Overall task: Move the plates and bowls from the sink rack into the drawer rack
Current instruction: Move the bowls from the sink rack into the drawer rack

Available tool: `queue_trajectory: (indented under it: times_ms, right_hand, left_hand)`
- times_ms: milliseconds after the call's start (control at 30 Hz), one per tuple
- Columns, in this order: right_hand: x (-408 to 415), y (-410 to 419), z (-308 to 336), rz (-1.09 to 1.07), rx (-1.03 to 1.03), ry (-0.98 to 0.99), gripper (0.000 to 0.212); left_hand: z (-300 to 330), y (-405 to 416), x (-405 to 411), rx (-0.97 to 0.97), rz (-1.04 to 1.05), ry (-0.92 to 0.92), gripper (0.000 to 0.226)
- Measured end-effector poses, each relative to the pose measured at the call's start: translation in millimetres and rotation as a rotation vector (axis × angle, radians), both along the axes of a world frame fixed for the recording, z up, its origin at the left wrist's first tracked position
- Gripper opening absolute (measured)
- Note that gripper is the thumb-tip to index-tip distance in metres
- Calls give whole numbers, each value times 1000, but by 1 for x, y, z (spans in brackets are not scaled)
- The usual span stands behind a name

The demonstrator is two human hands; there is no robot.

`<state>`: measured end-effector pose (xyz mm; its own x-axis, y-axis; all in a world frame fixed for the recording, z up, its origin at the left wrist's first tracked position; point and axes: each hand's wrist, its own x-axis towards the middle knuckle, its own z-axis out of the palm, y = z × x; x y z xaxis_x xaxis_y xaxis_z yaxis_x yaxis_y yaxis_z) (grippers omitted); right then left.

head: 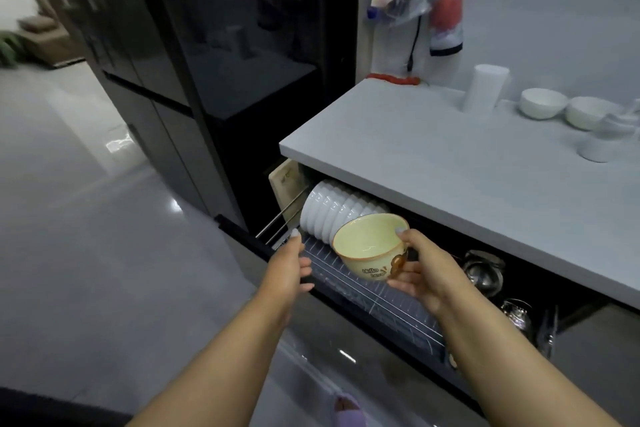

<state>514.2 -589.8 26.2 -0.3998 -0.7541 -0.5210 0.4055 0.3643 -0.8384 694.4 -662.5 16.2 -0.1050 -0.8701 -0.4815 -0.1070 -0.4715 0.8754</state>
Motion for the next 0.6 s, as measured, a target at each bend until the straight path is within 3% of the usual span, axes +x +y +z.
queue_trajectory:
  times_ms: [233,333,433,600]
  right_hand:
    - [3,-99,-32,81,72,48,13]
    - [2,-137,-51,119,108,93,14]
    - [7,-169,-78,143,180,126,19]
    - [25,-203,-132,192,301,178,25]
  left_hand:
    - [-22,-100,14,-38,90,-125,53]
    - [-37,-135,17,-95,109,-227,34]
    - [-47,-157,23,-135,64,-357,31]
    - [-75,-181,39,-199,-97,-551,54]
